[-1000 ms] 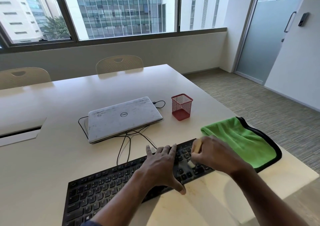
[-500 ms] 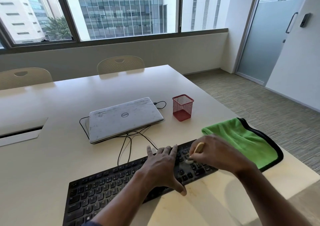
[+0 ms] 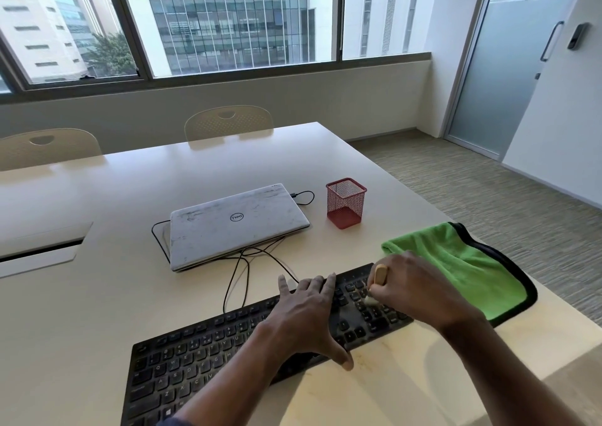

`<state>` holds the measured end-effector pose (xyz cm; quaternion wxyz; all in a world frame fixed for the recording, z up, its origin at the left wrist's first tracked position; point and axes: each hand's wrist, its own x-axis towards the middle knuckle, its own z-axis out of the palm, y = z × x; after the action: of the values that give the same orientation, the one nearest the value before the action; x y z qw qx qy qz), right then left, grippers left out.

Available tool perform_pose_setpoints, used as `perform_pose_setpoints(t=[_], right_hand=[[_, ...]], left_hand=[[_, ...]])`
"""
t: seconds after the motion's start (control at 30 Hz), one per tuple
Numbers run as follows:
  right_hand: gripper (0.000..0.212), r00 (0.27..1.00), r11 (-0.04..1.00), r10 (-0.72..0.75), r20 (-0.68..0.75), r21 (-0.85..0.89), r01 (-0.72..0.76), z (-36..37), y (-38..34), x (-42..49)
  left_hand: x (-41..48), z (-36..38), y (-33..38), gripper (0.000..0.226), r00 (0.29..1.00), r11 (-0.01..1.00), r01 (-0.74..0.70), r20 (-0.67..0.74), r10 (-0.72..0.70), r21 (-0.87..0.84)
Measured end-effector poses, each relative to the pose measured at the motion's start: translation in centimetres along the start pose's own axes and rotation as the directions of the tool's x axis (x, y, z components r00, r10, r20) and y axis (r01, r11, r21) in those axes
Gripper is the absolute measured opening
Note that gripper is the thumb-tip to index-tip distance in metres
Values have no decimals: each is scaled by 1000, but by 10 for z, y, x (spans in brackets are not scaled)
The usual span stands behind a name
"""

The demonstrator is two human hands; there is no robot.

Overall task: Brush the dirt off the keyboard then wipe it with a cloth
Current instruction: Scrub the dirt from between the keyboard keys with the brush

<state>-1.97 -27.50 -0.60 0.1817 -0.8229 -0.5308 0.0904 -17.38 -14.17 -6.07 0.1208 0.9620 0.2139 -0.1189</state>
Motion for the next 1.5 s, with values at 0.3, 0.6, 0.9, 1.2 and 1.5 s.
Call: perform_pose_setpoints(t=[0.3,0.6,0.9,1.2,1.5], right_hand=[[6,997,977,-70,19,203,65,-1,-6,-1],[15,993,994,72,-99,91,-63,5,-13,6],[18,990,993,114,-85,2,-114,13,-21,8],[12,993,997,66,-100,55,-60,6,-16,11],[7,999,993,21,30,119,-24,-5,-2,10]], left_hand=[[0,-1,0,146,1000,1000,0,1,0,3],[-2,-1,0,148,1000,1000,0,-10,0,-6],[-2,-2,1,147,1000,1000,-4,0,4,-5],[-1,-1,0,146,1000,1000,-2,0,2,-1],[0,0,1,148,1000,1000,6,0,-6,-1]])
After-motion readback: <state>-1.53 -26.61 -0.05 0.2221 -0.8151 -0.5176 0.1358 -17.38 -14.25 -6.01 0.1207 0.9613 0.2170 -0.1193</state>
